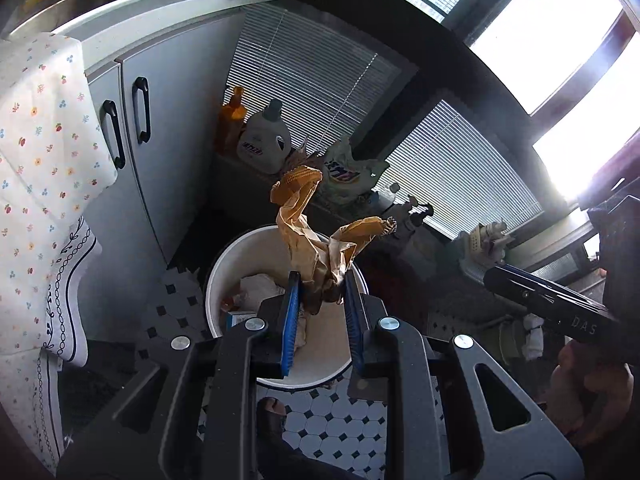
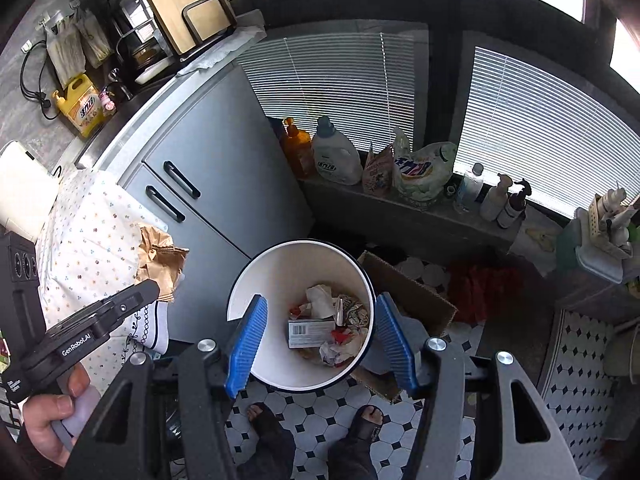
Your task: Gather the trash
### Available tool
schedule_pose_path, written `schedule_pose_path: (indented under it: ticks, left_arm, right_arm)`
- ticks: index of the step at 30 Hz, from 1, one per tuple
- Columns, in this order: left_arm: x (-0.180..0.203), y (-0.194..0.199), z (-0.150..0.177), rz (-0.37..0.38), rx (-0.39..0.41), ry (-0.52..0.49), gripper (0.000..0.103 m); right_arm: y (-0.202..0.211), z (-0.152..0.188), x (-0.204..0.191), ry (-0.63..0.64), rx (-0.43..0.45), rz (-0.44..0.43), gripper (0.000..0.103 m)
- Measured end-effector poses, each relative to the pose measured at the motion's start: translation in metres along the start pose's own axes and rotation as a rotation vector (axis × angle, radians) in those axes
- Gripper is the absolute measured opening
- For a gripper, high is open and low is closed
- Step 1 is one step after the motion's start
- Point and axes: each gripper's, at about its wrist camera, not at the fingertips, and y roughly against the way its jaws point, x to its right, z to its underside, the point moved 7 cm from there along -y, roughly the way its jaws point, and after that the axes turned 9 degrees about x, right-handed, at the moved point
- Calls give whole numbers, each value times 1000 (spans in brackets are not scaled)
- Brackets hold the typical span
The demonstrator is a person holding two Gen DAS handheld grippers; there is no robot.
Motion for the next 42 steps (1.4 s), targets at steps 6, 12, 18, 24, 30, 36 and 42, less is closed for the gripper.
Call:
schedule_pose_path:
  ticks: [6, 12, 18, 24, 30, 36, 42]
  left_arm:
    - [19, -22, 14, 35, -69, 0, 40]
    - [16, -15, 10, 25, -59, 2, 60]
    - [2, 13, -8, -16, -4, 3, 70]
    - [-10, 48, -25, -60, 63, 17, 71]
    - [-15, 88, -40, -107, 153, 43, 76]
    - [-20, 131, -52, -184, 249, 77, 82]
    - [-23, 172, -60, -283, 338, 75, 96]
  right_arm:
    - [8, 4, 15, -12, 2, 5, 56]
    - [7, 5, 13, -19, 2, -16, 56]
    - [9, -1, -5, -19, 13, -62, 59]
    - [30, -20, -30, -2, 66, -137, 67]
    - [48, -39, -51, 42, 103, -193, 75]
    - [67, -51, -71, 81, 120, -238, 88]
    - [87, -57, -95, 130, 134, -281, 95]
